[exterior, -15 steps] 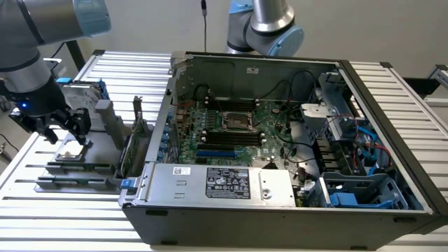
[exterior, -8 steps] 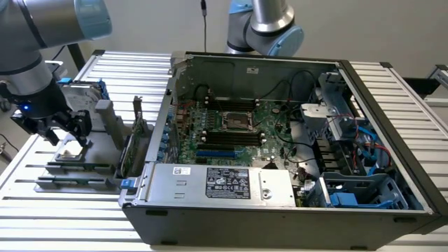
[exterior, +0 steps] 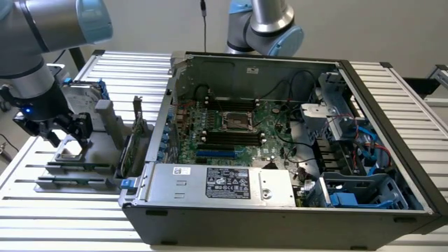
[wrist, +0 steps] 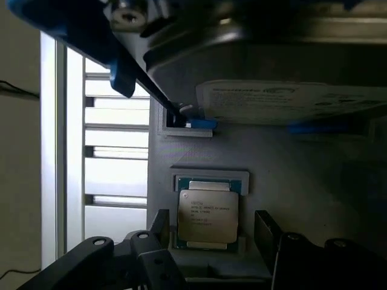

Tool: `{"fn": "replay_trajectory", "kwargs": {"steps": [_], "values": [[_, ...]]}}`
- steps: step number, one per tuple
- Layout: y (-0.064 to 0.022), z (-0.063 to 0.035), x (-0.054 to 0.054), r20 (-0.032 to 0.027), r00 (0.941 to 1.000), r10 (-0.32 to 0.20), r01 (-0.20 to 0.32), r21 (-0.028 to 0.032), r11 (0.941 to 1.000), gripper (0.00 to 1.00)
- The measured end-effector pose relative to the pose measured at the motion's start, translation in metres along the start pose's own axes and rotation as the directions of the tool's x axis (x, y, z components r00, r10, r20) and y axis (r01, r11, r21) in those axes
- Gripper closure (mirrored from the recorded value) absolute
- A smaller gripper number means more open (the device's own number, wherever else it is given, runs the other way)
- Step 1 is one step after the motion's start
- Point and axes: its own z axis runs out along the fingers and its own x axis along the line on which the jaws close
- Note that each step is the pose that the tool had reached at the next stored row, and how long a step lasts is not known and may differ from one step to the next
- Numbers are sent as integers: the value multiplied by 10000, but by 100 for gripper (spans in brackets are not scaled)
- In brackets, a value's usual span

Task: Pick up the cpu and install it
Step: 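Pick up the cpu and move it towards the insertion slot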

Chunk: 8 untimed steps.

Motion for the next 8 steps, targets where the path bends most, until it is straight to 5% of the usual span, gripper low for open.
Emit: {"fn": "replay_trajectory", "kwargs": {"steps": [8], "values": [[-1,42,2,-19,9995,300,-300,-12,9995,33]]}}
